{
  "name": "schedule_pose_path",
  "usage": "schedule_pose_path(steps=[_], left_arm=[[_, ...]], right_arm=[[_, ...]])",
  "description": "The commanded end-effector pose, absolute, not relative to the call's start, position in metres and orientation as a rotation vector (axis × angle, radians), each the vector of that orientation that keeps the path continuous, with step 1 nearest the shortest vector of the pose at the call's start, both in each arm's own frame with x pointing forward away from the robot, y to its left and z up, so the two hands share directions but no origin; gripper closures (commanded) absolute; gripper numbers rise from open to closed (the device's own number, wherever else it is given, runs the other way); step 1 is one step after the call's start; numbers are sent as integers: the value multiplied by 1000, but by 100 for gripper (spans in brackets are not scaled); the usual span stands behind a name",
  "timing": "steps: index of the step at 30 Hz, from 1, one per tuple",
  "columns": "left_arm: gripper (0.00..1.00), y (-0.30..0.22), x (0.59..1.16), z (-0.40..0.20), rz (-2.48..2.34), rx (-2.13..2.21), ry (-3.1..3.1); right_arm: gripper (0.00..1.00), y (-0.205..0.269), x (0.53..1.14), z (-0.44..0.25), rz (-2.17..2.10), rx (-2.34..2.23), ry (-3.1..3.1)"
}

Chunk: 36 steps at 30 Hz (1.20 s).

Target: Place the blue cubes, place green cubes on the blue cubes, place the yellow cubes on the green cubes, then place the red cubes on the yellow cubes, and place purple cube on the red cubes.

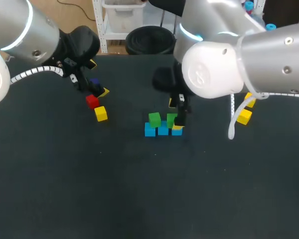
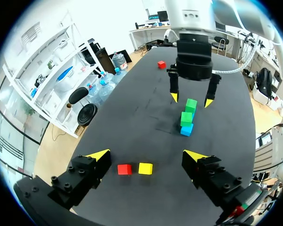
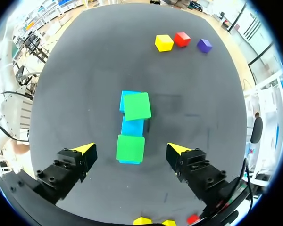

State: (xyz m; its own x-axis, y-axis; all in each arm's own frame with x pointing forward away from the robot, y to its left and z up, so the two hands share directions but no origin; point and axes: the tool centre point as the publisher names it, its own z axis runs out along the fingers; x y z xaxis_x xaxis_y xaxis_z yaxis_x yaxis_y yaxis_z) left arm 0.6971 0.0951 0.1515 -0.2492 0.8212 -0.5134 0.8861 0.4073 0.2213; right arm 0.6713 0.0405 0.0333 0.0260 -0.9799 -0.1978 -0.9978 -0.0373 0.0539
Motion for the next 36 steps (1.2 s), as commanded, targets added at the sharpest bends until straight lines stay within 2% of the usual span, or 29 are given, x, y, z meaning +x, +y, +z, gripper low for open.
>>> schedule_pose_path(steps=[1,13,36], left_arm=[[0,96,699,151,-157,1451,2103],[0,96,699,151,-157,1451,2103],[0,96,699,151,-157,1451,2103]], right_arm=[[0,36,669,35,266,-2156,2110],[0,32,670,36,274,-2129,2114],[0,72,672,42,307,-2196,2020]])
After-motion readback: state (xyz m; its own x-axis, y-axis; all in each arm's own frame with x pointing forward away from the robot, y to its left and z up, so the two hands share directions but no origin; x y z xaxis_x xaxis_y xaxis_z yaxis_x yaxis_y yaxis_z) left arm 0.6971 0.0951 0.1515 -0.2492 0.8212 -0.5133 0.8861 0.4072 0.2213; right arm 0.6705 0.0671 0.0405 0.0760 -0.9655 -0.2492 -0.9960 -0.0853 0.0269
